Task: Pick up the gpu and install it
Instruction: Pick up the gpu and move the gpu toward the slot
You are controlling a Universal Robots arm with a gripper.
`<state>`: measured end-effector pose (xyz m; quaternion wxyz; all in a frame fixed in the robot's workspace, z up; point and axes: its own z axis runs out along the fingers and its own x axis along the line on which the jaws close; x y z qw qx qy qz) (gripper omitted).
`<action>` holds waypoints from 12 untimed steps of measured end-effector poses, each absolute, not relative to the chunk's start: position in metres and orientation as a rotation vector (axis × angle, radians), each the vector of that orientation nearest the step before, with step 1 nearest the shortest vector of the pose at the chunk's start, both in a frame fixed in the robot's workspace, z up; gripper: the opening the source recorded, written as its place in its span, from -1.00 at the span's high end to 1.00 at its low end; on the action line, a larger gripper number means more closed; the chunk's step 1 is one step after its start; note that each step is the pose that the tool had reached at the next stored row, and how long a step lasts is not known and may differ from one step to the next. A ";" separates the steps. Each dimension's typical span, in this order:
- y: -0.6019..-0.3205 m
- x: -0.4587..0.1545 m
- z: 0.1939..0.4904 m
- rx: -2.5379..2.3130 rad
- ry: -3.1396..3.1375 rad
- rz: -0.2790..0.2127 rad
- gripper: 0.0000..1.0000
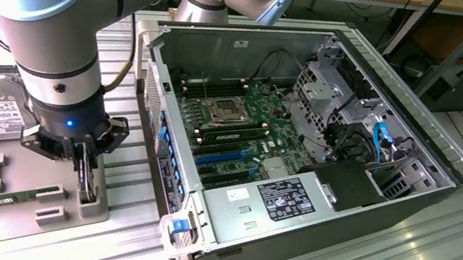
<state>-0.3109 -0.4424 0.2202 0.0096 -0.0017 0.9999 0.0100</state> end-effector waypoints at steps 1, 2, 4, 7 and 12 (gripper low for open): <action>-0.442 -0.311 0.220 -0.005 3.122 0.031 0.45; -0.442 -0.311 0.220 -0.005 3.122 0.031 0.45; -0.442 -0.311 0.220 -0.005 3.122 0.031 0.45; -0.442 -0.311 0.220 -0.005 3.122 0.031 0.45; -0.442 -0.311 0.220 -0.005 3.122 0.031 0.45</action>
